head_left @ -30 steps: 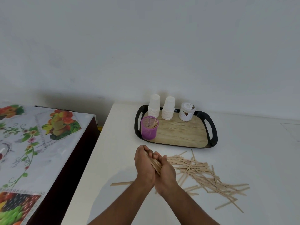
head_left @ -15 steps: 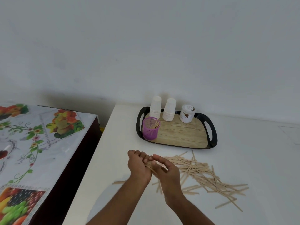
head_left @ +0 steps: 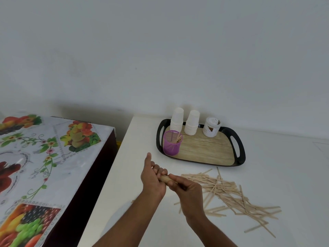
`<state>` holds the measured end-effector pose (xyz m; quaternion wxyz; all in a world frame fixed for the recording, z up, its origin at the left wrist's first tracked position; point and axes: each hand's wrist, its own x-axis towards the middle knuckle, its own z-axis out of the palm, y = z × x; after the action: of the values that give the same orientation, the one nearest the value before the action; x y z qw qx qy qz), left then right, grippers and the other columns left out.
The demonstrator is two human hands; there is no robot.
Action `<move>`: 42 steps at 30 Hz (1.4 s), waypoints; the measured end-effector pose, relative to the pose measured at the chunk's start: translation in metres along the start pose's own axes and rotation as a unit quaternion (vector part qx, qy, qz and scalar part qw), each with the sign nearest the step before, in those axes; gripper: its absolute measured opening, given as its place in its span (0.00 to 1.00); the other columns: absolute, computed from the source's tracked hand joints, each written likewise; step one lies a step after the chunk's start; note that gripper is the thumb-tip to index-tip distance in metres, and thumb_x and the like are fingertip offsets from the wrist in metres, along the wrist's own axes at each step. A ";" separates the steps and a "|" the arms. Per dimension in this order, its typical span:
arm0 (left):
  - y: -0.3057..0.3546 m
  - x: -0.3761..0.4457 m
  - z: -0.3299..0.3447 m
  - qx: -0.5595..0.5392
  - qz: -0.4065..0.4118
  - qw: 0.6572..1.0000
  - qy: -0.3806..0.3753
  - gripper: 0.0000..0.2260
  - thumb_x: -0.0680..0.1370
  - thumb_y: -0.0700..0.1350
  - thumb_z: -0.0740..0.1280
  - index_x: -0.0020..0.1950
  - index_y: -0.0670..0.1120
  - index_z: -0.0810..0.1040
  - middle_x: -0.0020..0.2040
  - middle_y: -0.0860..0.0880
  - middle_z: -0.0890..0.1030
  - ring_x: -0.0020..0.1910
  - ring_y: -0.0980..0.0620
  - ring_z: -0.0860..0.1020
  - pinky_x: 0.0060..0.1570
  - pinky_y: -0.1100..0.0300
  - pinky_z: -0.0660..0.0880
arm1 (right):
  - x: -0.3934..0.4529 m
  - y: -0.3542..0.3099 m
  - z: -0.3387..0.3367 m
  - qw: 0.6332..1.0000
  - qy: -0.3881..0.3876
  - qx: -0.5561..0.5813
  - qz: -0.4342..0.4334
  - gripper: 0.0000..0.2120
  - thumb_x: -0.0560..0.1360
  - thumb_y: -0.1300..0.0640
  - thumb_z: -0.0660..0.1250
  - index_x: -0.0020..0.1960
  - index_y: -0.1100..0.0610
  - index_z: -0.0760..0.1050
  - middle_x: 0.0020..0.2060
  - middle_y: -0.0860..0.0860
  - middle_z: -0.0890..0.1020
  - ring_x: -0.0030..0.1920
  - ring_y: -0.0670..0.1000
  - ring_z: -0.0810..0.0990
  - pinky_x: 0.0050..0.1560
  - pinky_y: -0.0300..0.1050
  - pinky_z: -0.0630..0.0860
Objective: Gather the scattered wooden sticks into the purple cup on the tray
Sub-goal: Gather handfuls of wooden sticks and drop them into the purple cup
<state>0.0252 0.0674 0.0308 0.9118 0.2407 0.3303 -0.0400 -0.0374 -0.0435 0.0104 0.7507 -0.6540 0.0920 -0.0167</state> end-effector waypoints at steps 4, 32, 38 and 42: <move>0.004 0.008 -0.002 0.065 0.023 0.998 -0.009 0.13 0.85 0.51 0.62 0.48 0.43 0.75 0.26 0.50 0.68 0.22 0.53 0.65 0.27 0.60 0.68 | 0.002 0.001 0.006 0.999 0.006 0.027 0.024 0.12 0.71 0.66 0.78 0.54 0.58 0.87 0.47 0.55 0.89 0.50 0.51 0.88 0.52 0.41 0.81; 0.025 0.115 -0.067 0.600 0.304 0.740 -0.013 0.16 0.85 0.54 0.57 0.68 0.49 0.75 0.70 0.50 0.74 0.72 0.48 0.71 0.70 0.56 0.66 | 0.129 -0.042 -0.005 0.966 0.134 -0.207 -0.075 0.09 0.73 0.61 0.78 0.53 0.53 0.87 0.40 0.44 0.89 0.43 0.46 0.88 0.50 0.39 0.82; 0.035 0.149 -0.119 0.851 0.341 0.386 -0.099 0.31 0.82 0.60 0.42 0.83 0.48 0.51 0.83 0.52 0.48 0.82 0.49 0.45 0.80 0.50 0.47 | 0.189 -0.069 -0.013 0.862 0.104 -0.446 -0.218 0.07 0.76 0.60 0.76 0.54 0.55 0.87 0.44 0.47 0.88 0.44 0.43 0.85 0.50 0.34 0.78; 0.034 0.147 -0.114 0.858 0.339 0.374 -0.095 0.33 0.81 0.62 0.39 0.83 0.49 0.49 0.83 0.51 0.47 0.82 0.50 0.44 0.81 0.49 0.47 | 0.220 -0.062 -0.007 0.805 0.028 -0.546 -0.231 0.06 0.76 0.63 0.74 0.51 0.57 0.88 0.44 0.51 0.89 0.44 0.50 0.85 0.46 0.42 0.77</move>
<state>0.0810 0.1632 -0.1221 0.1797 0.9805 -0.0788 -0.0118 0.1839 -0.0915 0.0452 0.2406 -0.9571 -0.0471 -0.1544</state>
